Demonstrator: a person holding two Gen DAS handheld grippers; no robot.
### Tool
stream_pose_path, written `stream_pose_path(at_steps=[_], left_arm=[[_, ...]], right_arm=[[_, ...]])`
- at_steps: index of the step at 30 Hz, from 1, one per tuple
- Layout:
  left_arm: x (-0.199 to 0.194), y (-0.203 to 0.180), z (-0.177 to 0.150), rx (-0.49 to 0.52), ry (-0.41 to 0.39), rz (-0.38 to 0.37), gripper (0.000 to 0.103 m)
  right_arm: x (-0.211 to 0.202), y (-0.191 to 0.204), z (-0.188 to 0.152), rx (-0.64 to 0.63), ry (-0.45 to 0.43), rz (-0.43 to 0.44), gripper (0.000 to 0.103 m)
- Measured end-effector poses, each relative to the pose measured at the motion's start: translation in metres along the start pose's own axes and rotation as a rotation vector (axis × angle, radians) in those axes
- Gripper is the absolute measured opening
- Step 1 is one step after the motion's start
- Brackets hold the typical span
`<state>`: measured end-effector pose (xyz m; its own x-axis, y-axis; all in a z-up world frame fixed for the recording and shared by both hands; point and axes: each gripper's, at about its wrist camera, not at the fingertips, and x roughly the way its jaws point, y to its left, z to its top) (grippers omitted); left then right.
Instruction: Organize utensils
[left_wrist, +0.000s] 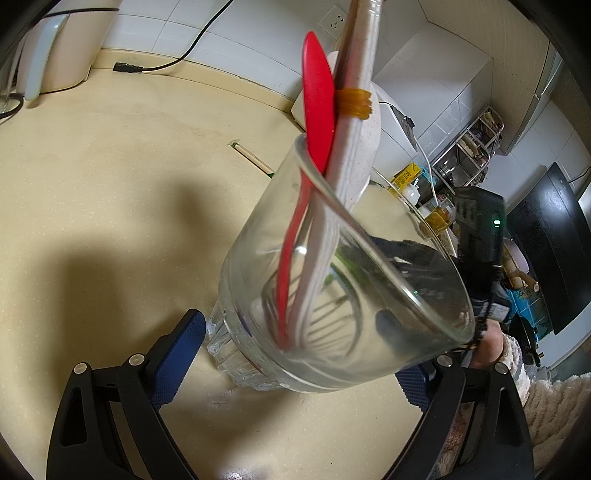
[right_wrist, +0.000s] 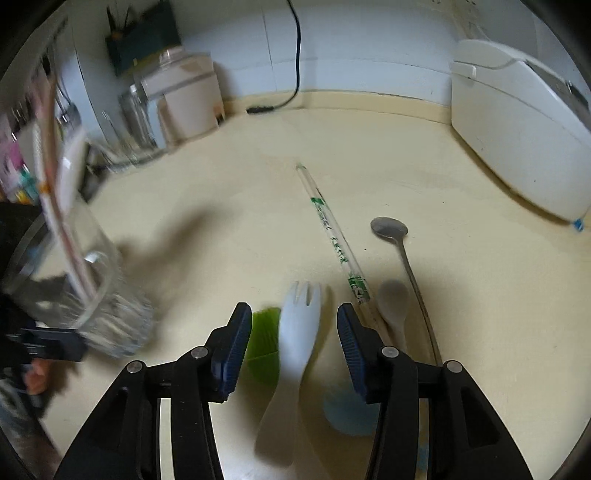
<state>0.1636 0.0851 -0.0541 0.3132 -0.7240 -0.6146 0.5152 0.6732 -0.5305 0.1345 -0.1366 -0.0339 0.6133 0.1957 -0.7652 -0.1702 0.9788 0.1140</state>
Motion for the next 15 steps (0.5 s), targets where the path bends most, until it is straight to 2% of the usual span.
stream_pose_path(at_steps=[3,7,15], left_arm=[[0.000,0.000,0.000,0.000,0.000,0.000,0.095],[0.000,0.000,0.000,0.000,0.000,0.000,0.095],[0.000,0.000,0.000,0.000,0.000,0.000,0.095]], right_arm=[[0.010,0.000,0.003,0.002,0.024,0.006,0.049],[0.009,-0.010,0.002,0.049,0.013,0.063,0.047],[0.009,-0.015,0.001,0.088,0.014,0.100,0.025]])
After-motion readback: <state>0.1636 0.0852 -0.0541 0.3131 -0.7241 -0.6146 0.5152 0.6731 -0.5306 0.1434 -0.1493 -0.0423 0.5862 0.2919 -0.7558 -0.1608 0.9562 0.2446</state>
